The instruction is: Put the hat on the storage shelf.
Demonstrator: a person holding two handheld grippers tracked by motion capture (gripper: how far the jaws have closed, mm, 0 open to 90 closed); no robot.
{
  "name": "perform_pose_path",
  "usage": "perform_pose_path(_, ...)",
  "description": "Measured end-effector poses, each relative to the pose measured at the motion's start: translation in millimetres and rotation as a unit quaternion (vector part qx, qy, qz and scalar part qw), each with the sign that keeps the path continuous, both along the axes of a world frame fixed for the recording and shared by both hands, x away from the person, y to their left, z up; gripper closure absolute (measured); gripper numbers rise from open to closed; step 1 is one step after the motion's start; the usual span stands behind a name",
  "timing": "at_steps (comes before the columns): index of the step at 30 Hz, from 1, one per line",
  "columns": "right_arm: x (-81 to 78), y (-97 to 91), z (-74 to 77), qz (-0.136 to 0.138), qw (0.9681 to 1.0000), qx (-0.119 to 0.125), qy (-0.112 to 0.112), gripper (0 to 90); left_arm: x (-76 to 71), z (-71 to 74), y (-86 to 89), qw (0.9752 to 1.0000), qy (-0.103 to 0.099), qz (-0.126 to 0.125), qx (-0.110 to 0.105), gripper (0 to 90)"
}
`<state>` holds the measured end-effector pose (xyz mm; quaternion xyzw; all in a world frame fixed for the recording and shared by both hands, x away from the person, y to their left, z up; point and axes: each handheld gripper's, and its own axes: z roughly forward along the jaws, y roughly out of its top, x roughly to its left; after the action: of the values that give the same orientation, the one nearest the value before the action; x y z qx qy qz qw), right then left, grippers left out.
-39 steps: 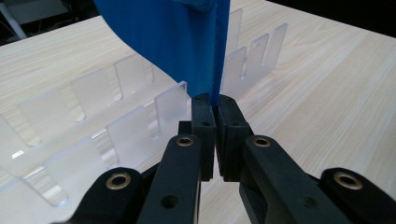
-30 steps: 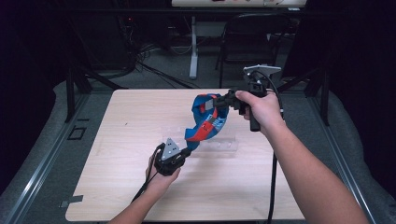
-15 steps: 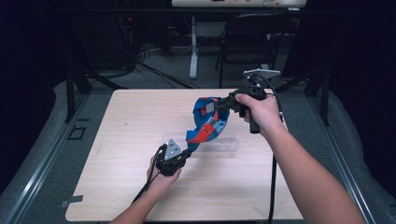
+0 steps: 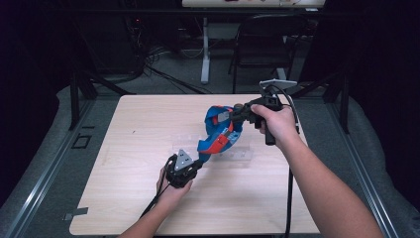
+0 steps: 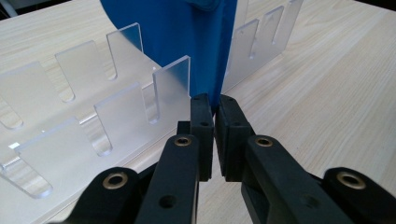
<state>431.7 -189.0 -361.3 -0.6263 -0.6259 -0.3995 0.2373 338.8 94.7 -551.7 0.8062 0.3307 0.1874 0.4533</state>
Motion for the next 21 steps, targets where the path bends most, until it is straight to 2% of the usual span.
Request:
perform_pose_path(5,-1.2,-1.1,1.0,-0.005,1.0000,-0.003,-0.002,79.3,-0.9,0.4,1.8,1.0000,0.004,0.004,-0.002,81.8)
perform_pose_path(7,-1.6,-1.0,1.4,-0.011,0.9999,-0.005,-0.002,79.2,-1.8,0.5,2.1,1.0000,0.004,0.005,-0.007,76.9)
perform_pose_path(9,-1.6,-2.6,1.1,-0.006,1.0000,-0.006,-0.002,79.1,-3.0,1.9,3.4,1.0000,0.001,0.003,-0.007,71.3)
perform_pose_path(14,-2.9,-4.7,-0.8,-0.013,0.9998,-0.013,-0.003,78.6,-6.4,6.9,8.6,0.9998,0.008,0.002,-0.016,61.8)
perform_pose_path(21,-4.1,-11.3,-2.3,-0.014,0.9996,-0.025,-0.003,78.3,-14.5,13.6,22.5,0.9997,0.022,-0.002,-0.006,55.7)
